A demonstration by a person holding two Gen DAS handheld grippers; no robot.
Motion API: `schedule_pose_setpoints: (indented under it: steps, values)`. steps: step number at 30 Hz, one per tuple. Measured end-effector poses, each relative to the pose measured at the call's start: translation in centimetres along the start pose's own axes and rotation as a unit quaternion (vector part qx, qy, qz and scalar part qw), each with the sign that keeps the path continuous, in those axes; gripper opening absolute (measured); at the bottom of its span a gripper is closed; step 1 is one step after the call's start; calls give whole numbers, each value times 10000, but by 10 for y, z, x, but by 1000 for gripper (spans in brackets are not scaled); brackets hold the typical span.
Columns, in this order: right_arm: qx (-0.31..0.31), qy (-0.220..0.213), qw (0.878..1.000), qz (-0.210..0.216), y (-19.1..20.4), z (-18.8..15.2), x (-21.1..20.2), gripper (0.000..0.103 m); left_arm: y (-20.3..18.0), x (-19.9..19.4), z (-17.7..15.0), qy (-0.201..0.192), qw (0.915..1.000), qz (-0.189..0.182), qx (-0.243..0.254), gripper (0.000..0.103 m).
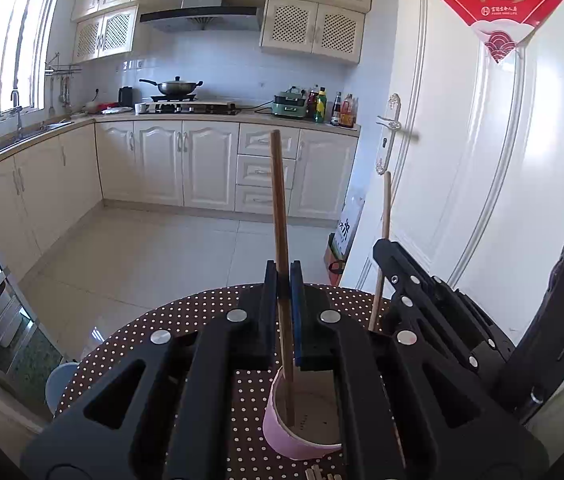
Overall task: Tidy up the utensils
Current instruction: 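Lower the chopstick into the pink cup with the left gripper, then open the left gripper and withdraw it from the cup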
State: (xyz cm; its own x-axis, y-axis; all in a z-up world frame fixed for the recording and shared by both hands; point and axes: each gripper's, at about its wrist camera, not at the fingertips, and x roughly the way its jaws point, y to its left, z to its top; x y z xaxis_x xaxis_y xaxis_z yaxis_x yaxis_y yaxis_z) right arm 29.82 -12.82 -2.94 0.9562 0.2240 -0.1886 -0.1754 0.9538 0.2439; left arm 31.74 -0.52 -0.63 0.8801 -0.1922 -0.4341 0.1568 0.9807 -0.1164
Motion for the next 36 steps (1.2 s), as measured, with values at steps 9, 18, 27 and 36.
schedule_pose_setpoints:
  steps: [9,18,27,36]
  values:
    - [-24,294,9996,55,-3,-1,-8,17,-4,-2,-10,246,9995,16,184,8]
    - [-205,456,9987,90,-7,1,-28,44,-3,-11,-18,418,9990,-83,118,8]
    - [-307,572,9979,83,-11,-1,-56,58,-4,-27,-33,492,9987,-67,129,8]
    - [-281,685,9973,39,-17,-11,-76,64,-6,-44,-48,597,9982,-39,60,8]
